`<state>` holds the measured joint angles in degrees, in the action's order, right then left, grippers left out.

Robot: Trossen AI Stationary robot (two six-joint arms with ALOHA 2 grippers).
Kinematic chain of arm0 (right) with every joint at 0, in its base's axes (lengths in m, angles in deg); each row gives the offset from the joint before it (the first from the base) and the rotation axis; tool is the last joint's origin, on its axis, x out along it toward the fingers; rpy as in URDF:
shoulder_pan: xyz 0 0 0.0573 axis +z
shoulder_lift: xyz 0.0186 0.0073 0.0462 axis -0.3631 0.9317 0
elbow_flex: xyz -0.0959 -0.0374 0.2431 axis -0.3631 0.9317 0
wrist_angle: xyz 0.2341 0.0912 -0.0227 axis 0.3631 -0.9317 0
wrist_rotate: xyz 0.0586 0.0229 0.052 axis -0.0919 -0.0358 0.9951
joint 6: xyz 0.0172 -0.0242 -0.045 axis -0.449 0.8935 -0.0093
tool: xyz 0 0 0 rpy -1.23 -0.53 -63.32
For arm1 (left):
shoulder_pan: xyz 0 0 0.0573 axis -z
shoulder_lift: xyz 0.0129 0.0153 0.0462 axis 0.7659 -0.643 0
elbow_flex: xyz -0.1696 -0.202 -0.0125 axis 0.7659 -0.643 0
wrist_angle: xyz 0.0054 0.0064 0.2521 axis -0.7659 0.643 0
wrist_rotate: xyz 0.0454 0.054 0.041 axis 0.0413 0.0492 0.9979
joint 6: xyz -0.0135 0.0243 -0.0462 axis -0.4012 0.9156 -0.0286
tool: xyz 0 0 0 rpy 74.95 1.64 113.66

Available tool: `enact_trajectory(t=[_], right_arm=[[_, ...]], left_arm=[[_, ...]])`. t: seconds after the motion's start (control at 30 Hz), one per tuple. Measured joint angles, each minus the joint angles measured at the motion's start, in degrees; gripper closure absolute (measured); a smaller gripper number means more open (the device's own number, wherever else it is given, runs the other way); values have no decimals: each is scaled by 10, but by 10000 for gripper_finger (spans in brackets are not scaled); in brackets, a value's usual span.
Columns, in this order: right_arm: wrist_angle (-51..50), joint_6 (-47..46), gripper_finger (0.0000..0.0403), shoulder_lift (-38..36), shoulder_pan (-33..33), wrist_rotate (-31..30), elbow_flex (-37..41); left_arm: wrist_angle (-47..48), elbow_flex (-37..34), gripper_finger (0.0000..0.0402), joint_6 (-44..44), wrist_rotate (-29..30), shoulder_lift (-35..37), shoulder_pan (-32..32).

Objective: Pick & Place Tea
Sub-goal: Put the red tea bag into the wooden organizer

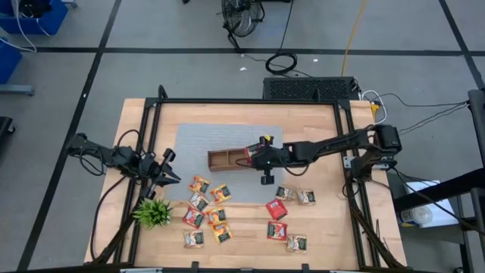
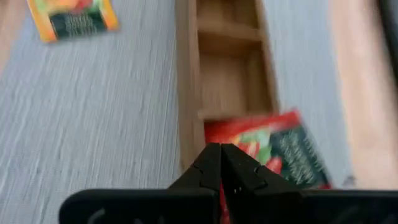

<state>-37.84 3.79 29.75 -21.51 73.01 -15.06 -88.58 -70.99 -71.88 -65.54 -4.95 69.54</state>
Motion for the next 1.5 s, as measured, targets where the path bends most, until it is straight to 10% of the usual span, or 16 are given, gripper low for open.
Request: enact_trajectory(t=[0.8, 1.5], right_arm=[[-16, 7, 403, 72, -39, 10, -2], [4, -71, 371, -41, 73, -10, 2]], left_arm=[[0, 0, 366, 0, 0, 0, 0], [0, 0, 366, 0, 0, 0, 0]])
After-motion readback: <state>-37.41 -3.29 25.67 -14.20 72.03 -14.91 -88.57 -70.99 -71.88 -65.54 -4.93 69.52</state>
